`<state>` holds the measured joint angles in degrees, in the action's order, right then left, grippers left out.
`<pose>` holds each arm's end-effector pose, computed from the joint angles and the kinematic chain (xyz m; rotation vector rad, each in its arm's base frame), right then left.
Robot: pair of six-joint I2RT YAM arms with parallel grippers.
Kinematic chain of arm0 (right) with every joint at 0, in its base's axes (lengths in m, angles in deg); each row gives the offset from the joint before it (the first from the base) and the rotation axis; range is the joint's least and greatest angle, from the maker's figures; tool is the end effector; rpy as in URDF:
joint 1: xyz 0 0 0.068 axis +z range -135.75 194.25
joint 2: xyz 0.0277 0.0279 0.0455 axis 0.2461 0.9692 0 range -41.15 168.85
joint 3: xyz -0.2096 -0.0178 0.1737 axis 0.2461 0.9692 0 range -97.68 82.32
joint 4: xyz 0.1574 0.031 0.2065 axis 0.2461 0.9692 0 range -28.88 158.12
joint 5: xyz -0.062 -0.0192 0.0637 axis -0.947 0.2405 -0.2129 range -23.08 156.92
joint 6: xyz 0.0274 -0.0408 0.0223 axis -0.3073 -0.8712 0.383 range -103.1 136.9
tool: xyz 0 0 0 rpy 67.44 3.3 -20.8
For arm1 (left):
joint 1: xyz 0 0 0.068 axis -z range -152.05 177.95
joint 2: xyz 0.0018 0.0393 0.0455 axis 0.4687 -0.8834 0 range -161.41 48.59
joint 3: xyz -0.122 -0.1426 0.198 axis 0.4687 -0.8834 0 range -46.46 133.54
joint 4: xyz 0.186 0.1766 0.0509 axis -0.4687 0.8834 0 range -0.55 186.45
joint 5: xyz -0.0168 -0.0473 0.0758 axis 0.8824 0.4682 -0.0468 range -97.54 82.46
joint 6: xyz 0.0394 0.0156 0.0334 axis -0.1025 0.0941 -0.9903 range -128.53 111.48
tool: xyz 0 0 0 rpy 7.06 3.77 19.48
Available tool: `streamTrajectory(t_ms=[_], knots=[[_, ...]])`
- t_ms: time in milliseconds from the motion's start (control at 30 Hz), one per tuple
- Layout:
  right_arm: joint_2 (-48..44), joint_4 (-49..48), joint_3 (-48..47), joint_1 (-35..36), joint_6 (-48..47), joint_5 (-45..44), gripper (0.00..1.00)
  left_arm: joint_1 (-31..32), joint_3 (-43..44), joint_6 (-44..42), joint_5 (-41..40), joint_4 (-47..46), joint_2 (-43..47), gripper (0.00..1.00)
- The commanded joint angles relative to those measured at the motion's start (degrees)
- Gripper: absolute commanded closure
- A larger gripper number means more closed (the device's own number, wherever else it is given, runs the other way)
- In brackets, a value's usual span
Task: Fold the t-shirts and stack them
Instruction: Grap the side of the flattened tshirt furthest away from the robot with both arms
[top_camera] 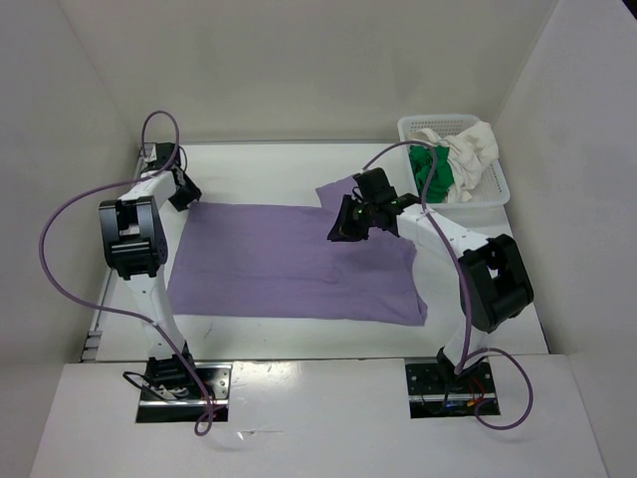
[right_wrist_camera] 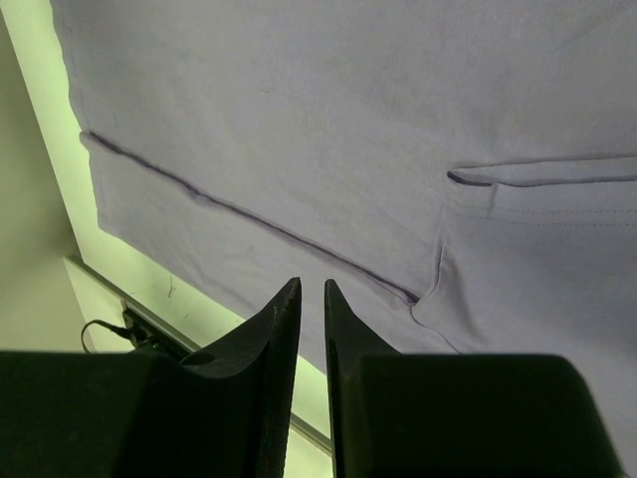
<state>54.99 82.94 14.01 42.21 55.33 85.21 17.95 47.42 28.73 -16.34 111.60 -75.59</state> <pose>0.3152 0.1800 0.2325 0.0836 2.5891 0.8685 0.4685 0.0881 0.1735 -1.0493 2.2373 -0.0131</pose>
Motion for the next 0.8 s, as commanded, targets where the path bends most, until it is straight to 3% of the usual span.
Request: streamTrajectory(t_ms=[0, 100, 200, 300, 433, 533, 667, 767], knots=[[-0.2, -2.0, -0.8, 0.0, -0.6, 0.4, 0.8, -0.4, 2.4, -1.8, -0.1, 0.0, -1.1, 0.52], [-0.2, -2.0, -0.8, 0.0, -0.6, 0.4, 0.8, -0.4, 3.1, -1.8, -0.1, 0.0, -2.1, 0.53], [-0.2, -2.0, -1.4, 0.0, -0.6, -0.1, 0.8, 0.2, 3.6, -1.8, -0.1, 0.5, -2.7, 0.69], [0.6, -1.4, -4.7, 0.0, -0.6, -2.1, 0.73, 0.2, 3.0, -1.3, -1.7, 0.5, -2.1, 0.86], [5.2, -0.9, -11.9, -2.3, -2.2, -4.7, 0.7, 0.2, 1.6, -0.2, -3.9, 1.1, 1.4, 1.0], [11.5, 0.4, -19.3, -4.8, -4.0, -8.0, 0.67, 0.2, -0.3, -0.2, -4.5, 1.1, 3.8, 1.0], [21.3, 2.6, -28.8, -8.1, -8.3, -21.5, 0.6, 0.2, -3.2, 1.0, -5.0, -0.4, 8.1, 1.0], [28.8, 3.1, -35.5, -11.6, -9.8, -26.3, 0.6, 0.2, -4.9, 1.6, -3.8, -1.1, 8.8, 1.0]])
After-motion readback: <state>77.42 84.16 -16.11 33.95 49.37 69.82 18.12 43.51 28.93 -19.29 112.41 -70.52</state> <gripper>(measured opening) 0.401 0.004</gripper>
